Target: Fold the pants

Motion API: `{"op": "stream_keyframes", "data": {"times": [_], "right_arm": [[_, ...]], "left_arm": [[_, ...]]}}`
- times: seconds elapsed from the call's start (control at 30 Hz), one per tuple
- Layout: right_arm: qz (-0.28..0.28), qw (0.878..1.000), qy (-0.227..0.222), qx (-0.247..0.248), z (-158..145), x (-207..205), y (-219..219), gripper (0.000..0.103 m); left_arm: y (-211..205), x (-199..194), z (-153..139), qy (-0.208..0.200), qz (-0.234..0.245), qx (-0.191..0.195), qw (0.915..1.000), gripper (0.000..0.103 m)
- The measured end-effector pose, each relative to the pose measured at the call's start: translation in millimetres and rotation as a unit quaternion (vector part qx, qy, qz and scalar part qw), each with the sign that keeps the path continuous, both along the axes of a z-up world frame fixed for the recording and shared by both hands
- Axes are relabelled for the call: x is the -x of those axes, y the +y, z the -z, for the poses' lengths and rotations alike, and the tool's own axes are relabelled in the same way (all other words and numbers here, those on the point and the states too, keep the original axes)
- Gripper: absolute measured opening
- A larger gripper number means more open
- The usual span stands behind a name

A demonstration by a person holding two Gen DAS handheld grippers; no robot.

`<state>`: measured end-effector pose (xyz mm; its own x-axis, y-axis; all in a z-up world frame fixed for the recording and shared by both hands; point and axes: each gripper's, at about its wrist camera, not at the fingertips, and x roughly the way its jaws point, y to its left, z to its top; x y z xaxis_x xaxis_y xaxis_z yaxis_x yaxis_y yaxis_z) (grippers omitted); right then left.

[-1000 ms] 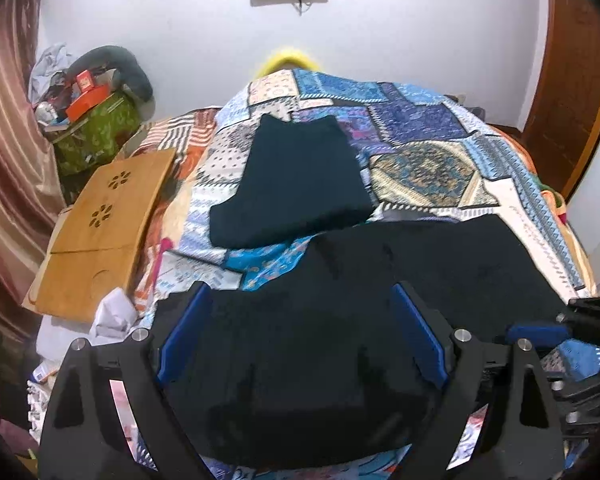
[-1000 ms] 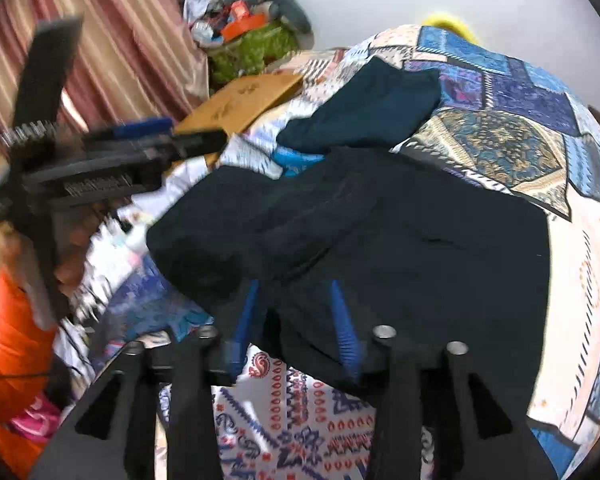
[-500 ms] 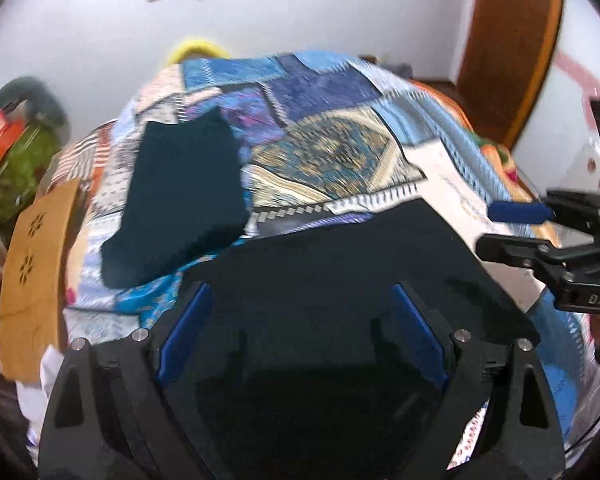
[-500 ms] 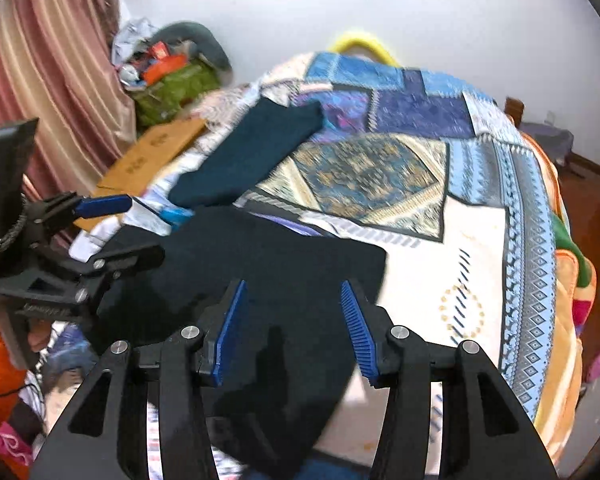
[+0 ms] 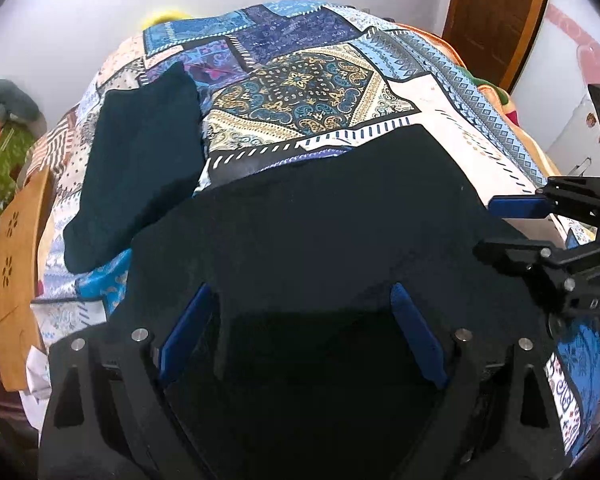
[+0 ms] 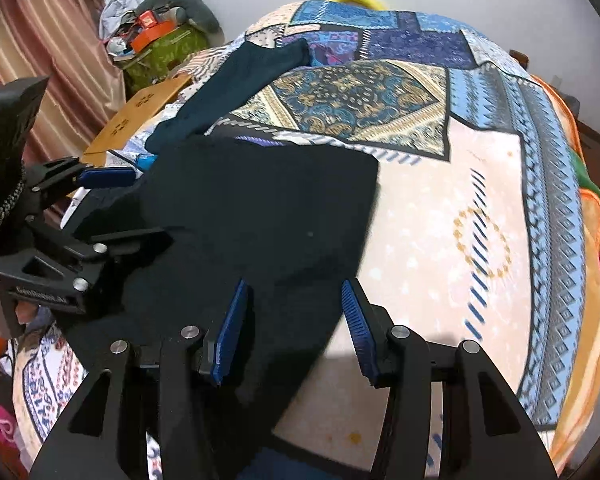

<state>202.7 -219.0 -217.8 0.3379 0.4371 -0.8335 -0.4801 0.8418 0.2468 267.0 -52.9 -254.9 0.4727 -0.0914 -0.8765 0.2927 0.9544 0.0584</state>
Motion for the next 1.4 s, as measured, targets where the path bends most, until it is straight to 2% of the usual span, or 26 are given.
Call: {"op": "stream_keyframes", "data": {"times": [0.37, 0.57, 0.7, 0.83, 0.97, 1.03, 1.13, 1.3, 1.4], "right_arm": [[0.030, 0.999, -0.012, 0.025, -5.7, 32.9, -15.8, 0.046], [0.041, 0.998, -0.020, 0.038, -11.3, 48.0, -21.8, 0.048], [0.044, 0.998, -0.022, 0.047, -20.2, 54.1, -23.1, 0.048], [0.044, 0.997, -0.035, 0.047, -33.6, 59.1, -19.4, 0.048], [0.039, 0.997, -0.061, 0.025, -56.0, 61.3, -6.5, 0.049], [0.034, 0.997, -0.066, 0.002, -63.7, 60.3, 2.7, 0.055], [0.021, 0.996, -0.078, -0.020, -71.0, 58.1, 27.5, 0.057], [-0.014, 0.996, -0.085, -0.015, -60.8, 54.0, 72.2, 0.057], [-0.032, 0.997, -0.065, -0.008, -43.7, 50.9, 94.5, 0.057]], "left_arm": [[25.1, 50.1, -12.3, -0.057, -0.033, -0.056, 0.9963, 0.092], [45.3, 69.9, -16.4, -0.062, -0.055, -0.056, 0.9950, 0.096], [67.4, 82.8, -24.6, -0.073, -0.090, -0.092, 0.9890, 0.096], [109.5, 97.5, -43.2, -0.088, -0.148, -0.067, 0.9828, 0.096], [162.5, 116.8, -61.3, -0.101, -0.231, -0.026, 0.9674, 0.096], [184.6, 127.7, -64.1, -0.098, -0.264, 0.008, 0.9596, 0.096], [213.1, 141.4, -57.5, -0.086, -0.317, 0.025, 0.9440, 0.096], [244.3, 157.9, -27.7, -0.035, -0.351, 0.060, 0.9338, 0.096], [252.2, 165.3, -10.2, -0.010, -0.353, 0.070, 0.9331, 0.096]]}}
